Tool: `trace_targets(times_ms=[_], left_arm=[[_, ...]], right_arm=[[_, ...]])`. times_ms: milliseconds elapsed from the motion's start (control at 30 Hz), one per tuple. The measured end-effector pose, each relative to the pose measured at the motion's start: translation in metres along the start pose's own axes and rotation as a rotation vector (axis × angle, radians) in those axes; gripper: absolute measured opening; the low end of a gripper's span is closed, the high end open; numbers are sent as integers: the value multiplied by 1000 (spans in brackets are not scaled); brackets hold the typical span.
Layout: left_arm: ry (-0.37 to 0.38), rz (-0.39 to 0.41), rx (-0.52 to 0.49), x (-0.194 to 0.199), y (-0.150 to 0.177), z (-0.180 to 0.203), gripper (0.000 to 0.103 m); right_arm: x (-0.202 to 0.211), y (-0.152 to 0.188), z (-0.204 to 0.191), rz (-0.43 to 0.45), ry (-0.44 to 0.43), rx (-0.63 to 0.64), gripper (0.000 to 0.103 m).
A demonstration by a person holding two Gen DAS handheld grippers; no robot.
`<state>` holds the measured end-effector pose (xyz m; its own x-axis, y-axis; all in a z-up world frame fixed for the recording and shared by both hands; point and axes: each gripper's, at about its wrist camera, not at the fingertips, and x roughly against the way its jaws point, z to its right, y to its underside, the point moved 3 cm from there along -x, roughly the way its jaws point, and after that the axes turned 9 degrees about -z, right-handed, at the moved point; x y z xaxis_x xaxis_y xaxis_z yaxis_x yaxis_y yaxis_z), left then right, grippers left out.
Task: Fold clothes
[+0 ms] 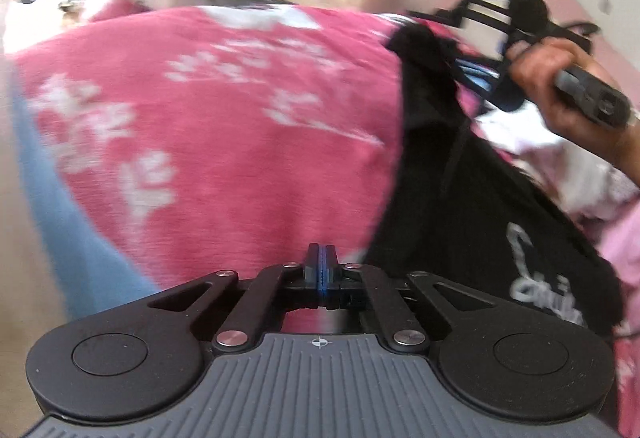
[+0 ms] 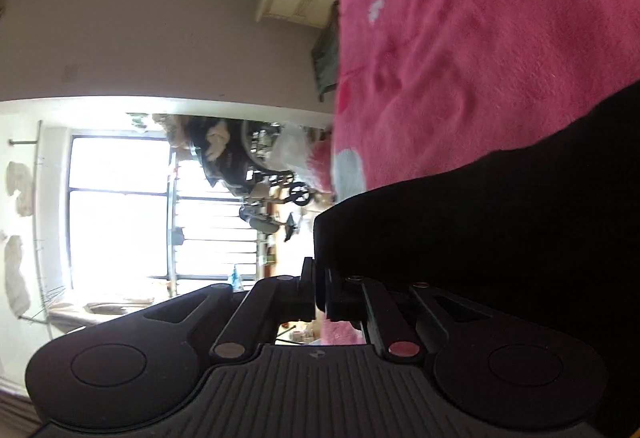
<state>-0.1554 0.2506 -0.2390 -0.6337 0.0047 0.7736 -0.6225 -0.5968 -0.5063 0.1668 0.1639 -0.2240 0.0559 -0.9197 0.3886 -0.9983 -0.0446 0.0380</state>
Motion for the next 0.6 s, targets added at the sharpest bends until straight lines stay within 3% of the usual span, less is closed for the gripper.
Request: trace_targets(times_ms=[33,100,167,300,400,500,600], left_arm=[[-2,1,10,1,0,-3,0],[-6,2,29,2,0,-8,0],[-19,8,17,6,0,-7,0],[18,-15,33,18,2,-12,4],[8,-55,-13,34,11,-12,21],[-22,-126,-101,45,29,-7,24],[-104,-163,-212,56,49,-1,30]], right_arm=[[-6,0,1,-21,55,-2,44],[-9,4,-2,-68,176,38,46],[-9,8,-13,-88,242,117,47],[3,21,-66,-25,340,412,53],[28,40,-108,58,375,637,57],[63,58,-135,160,370,805,57],[100,76,-141,138,285,834,57]])
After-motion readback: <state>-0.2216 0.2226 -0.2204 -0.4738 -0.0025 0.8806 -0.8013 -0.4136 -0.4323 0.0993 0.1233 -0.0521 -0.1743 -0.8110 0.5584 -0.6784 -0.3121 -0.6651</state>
